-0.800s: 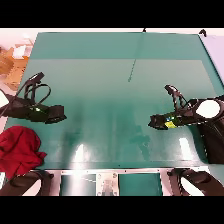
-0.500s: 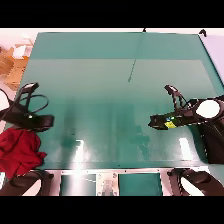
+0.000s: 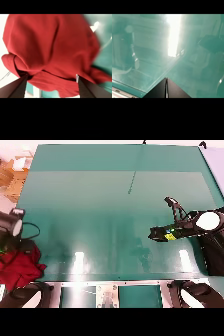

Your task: Fold the shirts.

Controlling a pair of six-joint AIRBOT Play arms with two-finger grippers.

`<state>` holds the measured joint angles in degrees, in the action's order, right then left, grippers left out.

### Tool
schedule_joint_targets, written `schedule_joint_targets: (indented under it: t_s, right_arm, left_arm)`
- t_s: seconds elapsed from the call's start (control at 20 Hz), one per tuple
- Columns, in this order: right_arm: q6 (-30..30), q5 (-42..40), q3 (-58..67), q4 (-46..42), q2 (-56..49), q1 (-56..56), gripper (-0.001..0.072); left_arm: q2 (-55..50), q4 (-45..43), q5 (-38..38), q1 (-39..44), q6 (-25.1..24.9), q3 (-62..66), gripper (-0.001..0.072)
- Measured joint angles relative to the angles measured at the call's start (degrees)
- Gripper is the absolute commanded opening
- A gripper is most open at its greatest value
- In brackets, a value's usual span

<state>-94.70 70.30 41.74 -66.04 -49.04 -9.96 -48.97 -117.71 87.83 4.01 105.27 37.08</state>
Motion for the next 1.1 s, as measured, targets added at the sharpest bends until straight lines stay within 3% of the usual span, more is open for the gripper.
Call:
schedule_joint_targets:
  t_s: [0.2,0.25,0.35,0.4,0.6,0.8,0.95,1.1]
  right_arm:
    - [0.0,0.0,0.0,0.0,0.0,0.0,0.0020]
    - [0.0,0.0,0.0,0.0,0.0,0.0,0.0020]
    - [0.0,0.0,0.0,0.0,0.0,0.0,0.0020]
    - [0.0,0.0,0.0,0.0,0.0,0.0,0.0020]
    - [0.0,0.0,0.0,0.0,0.0,0.0,0.0020]
    - [0.0,0.0,0.0,0.0,0.0,0.0,0.0020]
    - [0.0,0.0,0.0,0.0,0.0,0.0,0.0020]
    - [0.0,0.0,0.0,0.0,0.0,0.0,0.0020]
  left_arm:
    - [-3.4,-2.1,-5.1,-11.1,-4.3,-7.3,0.0719]
    - [-4.1,-2.3,-6.7,-14.0,-5.7,-8.2,0.0676]
    - [-5.0,-2.5,-9.9,-18.3,-7.6,-9.2,0.0132]
    - [-5.3,-2.5,-11.4,-19.8,-8.1,-9.6,0.0019]
    - [-5.8,-1.3,-14.3,-22.8,-10.8,-8.8,0.0018]
    - [-5.8,3.3,-10.8,-22.6,-12.3,1.6,0.0017]
    - [-4.5,13.5,-9.2,-17.0,-13.0,15.8,0.0017]
    - [-3.8,25.1,-11.6,-6.2,-11.8,30.2,0.0017]
